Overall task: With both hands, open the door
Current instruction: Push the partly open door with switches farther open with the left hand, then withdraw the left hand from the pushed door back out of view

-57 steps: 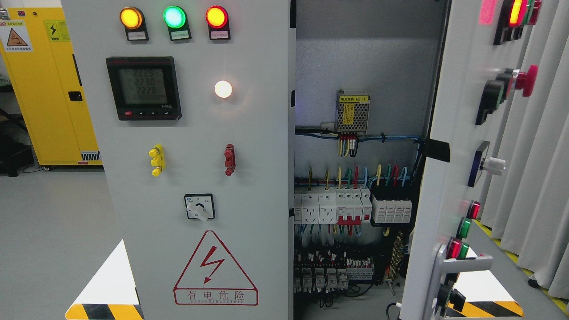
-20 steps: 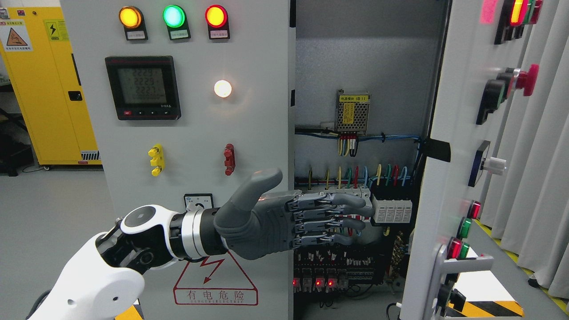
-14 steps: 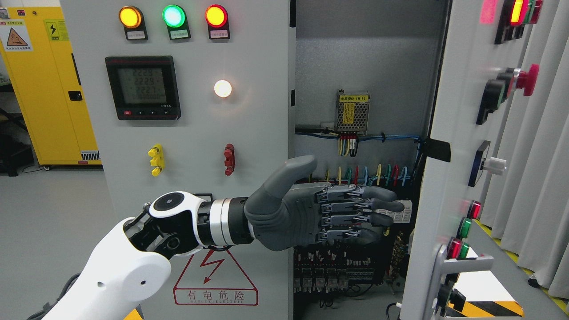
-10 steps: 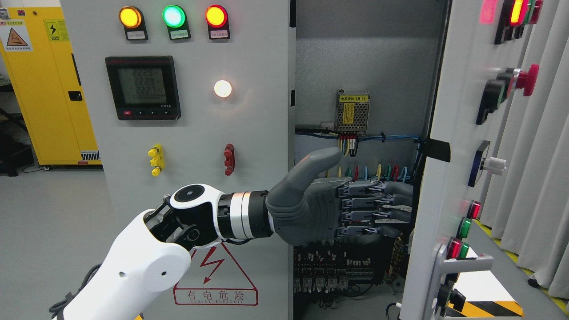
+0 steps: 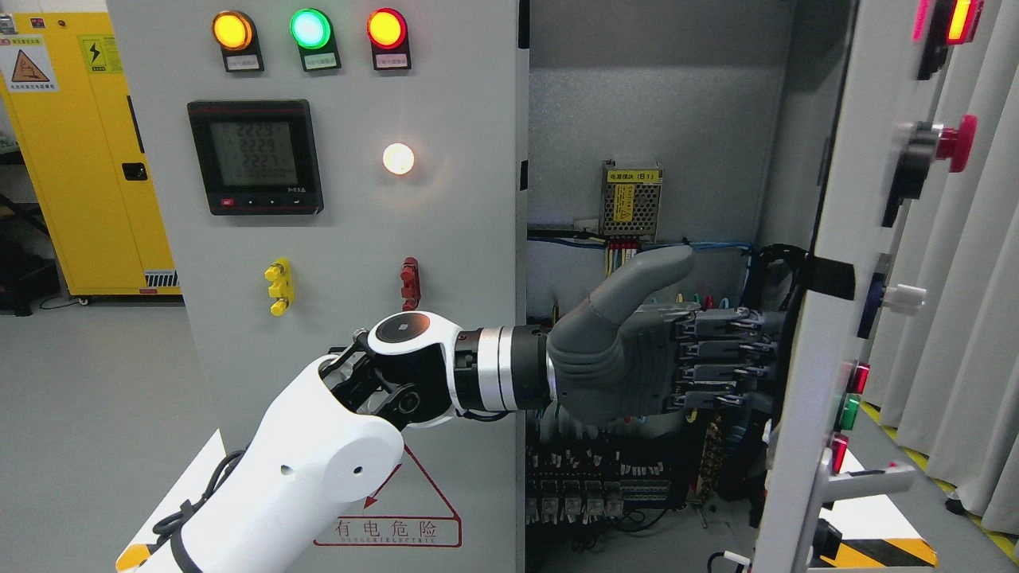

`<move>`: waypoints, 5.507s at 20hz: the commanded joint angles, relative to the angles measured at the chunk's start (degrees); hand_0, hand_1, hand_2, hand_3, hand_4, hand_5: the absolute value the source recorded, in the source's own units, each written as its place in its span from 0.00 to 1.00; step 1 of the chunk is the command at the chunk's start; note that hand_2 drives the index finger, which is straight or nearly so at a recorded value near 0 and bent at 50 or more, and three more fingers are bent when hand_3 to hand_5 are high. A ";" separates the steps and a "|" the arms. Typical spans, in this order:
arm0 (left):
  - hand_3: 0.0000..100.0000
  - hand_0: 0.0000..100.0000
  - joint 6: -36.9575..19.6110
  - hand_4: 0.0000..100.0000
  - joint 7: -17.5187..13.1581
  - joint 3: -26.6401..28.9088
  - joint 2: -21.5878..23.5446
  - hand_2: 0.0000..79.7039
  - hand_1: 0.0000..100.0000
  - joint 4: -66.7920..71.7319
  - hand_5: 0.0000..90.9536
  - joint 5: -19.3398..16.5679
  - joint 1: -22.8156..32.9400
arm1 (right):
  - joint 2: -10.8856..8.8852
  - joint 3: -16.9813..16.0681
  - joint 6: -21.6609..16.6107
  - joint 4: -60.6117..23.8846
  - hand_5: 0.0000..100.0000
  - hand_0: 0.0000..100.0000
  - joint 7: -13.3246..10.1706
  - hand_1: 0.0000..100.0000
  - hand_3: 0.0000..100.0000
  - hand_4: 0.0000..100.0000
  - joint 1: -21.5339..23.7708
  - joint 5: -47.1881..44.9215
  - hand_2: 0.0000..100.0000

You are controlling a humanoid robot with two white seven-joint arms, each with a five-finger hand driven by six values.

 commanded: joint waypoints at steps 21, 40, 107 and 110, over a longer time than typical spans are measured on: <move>0.00 0.00 1.99 0.00 17.70 2.60 -5.84 0.00 0.00 -11.76 0.00 1.36 4.94 | 1.58 0.03 -0.05 0.05 0.00 0.24 0.18 0.00 0.00 0.00 0.45 0.02 0.00; 0.00 0.00 1.99 0.00 23.50 1.72 -11.46 0.00 0.00 -13.09 0.00 1.54 4.95 | 1.67 -0.06 -0.05 -0.03 0.00 0.25 0.18 0.00 0.00 0.00 0.10 -0.07 0.00; 0.00 0.00 -11.99 0.00 32.37 -16.03 -18.67 0.00 0.00 -1.84 0.00 2.07 -2.96 | 1.41 -0.06 -0.05 -0.03 0.00 0.24 0.18 0.00 0.00 0.00 -0.08 -0.07 0.00; 0.00 0.00 -11.99 0.00 32.37 -16.65 -18.76 0.00 0.00 -1.40 0.00 2.07 -3.93 | 1.41 -0.06 -0.05 -0.03 0.00 0.24 0.18 0.00 0.00 0.00 -0.08 -0.16 0.00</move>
